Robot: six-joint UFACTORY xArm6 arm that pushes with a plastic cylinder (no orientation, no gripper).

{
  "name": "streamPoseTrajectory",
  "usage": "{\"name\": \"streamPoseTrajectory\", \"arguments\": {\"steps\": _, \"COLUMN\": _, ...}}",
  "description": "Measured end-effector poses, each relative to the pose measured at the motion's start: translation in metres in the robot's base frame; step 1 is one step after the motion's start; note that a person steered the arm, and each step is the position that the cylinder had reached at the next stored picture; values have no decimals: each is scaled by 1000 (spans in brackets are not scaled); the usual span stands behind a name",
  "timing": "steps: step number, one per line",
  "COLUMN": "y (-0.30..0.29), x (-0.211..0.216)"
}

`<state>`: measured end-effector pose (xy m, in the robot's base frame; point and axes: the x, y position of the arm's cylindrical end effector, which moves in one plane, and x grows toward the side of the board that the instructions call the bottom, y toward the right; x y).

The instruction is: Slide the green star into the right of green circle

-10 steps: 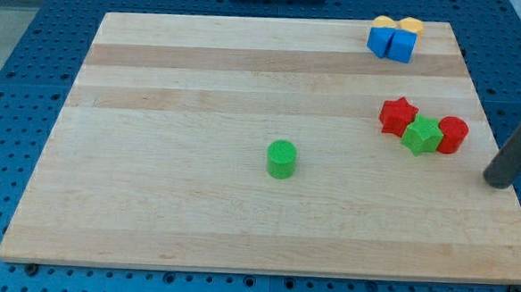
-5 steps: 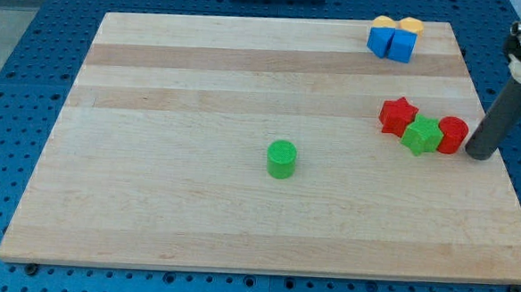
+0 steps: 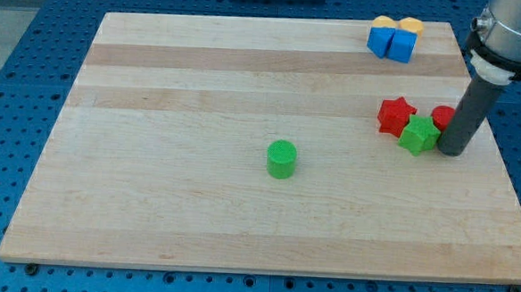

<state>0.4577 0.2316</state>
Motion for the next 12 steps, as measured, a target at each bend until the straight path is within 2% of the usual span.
{"name": "streamPoseTrajectory", "arguments": {"steps": 2, "y": 24, "x": -4}}
{"name": "streamPoseTrajectory", "arguments": {"steps": 4, "y": 16, "x": -26}}
{"name": "streamPoseTrajectory", "arguments": {"steps": 6, "y": -31, "x": -25}}
{"name": "streamPoseTrajectory", "arguments": {"steps": 9, "y": -83, "x": 30}}
{"name": "streamPoseTrajectory", "arguments": {"steps": 12, "y": -151, "x": 33}}
